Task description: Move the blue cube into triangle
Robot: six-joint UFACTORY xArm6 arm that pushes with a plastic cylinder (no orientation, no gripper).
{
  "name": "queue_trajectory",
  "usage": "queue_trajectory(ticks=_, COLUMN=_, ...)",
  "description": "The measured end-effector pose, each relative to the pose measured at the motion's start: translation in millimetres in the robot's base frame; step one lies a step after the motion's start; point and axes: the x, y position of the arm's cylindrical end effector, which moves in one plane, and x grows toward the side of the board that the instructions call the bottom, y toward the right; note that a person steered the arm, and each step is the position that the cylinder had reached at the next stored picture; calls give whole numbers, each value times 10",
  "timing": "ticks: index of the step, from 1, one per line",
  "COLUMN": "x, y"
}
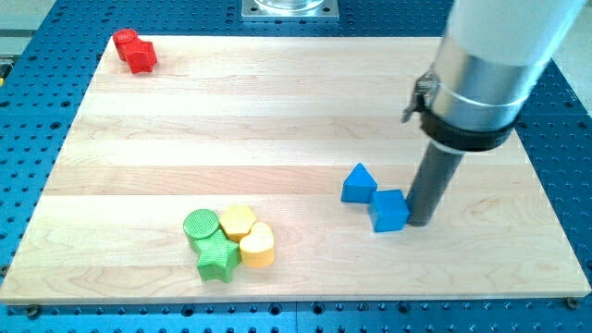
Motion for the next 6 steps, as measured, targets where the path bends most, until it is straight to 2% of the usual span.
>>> queue_trajectory(ticks=1, x=309, y=33)
queue_trajectory(ticks=2, x=199, y=-106)
queue_trajectory(ticks=3, x=-167, y=-196)
queue_trajectory(ticks=4, x=0, y=-212)
queue_trajectory(ticks=5, x=572, y=-138)
queue_trajectory(ticks=6, x=483, y=-307)
